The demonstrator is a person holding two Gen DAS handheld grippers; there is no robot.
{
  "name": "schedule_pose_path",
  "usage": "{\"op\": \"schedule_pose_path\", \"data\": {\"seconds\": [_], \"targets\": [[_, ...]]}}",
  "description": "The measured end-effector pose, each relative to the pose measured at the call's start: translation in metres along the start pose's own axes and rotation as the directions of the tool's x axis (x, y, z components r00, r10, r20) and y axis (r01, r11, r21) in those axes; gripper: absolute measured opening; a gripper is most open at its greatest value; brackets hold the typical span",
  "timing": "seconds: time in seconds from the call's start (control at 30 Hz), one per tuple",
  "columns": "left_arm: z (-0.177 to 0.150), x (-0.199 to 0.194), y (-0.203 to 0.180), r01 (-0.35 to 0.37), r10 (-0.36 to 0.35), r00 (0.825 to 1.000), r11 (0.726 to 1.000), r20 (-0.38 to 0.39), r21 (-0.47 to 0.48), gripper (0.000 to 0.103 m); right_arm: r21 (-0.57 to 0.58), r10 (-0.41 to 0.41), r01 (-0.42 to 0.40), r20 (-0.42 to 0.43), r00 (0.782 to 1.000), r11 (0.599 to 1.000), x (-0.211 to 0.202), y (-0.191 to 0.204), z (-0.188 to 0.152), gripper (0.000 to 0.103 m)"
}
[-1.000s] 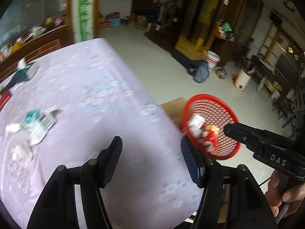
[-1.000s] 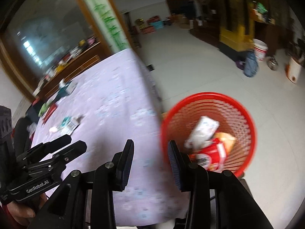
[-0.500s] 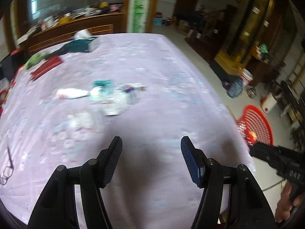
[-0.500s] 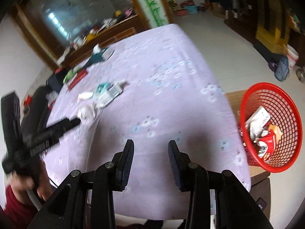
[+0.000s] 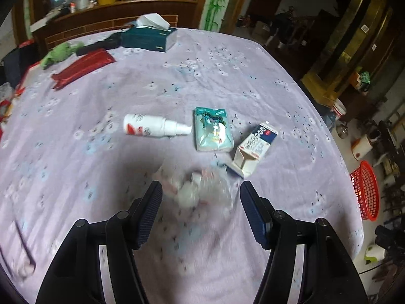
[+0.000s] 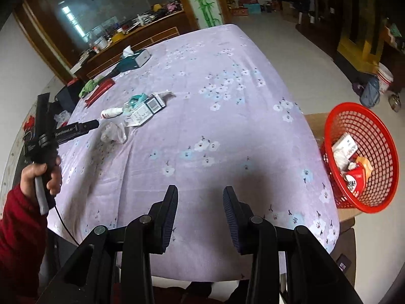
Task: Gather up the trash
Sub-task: 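Move both tools back over the table toward the remaining trash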
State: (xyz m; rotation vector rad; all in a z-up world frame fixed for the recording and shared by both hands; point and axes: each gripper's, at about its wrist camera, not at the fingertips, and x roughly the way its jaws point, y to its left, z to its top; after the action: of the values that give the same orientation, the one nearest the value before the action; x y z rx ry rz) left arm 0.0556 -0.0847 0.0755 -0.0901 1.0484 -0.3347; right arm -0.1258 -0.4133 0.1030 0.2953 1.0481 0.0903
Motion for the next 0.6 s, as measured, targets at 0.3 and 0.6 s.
{"op": "schedule_pose_path", "data": {"seconds": [0.3, 0.6], "targets": [[0.015, 0.045, 0.006, 0.076, -0.076, 0.995, 0.997, -0.06, -0.006, 0.063, 0.04, -0.05, 0.051, -0.01, 0.999, 0.998, -0.002, -0.005, 0.001, 0.04], [-0.035, 0.037, -0.035, 0.033, -0.012, 0.996, 0.973, -0.093, 0.23, 0.075, 0.04, -0.05, 0.051, -0.02, 0.999, 0.998, 0.006, -0.003, 0.009, 0.04]]}}
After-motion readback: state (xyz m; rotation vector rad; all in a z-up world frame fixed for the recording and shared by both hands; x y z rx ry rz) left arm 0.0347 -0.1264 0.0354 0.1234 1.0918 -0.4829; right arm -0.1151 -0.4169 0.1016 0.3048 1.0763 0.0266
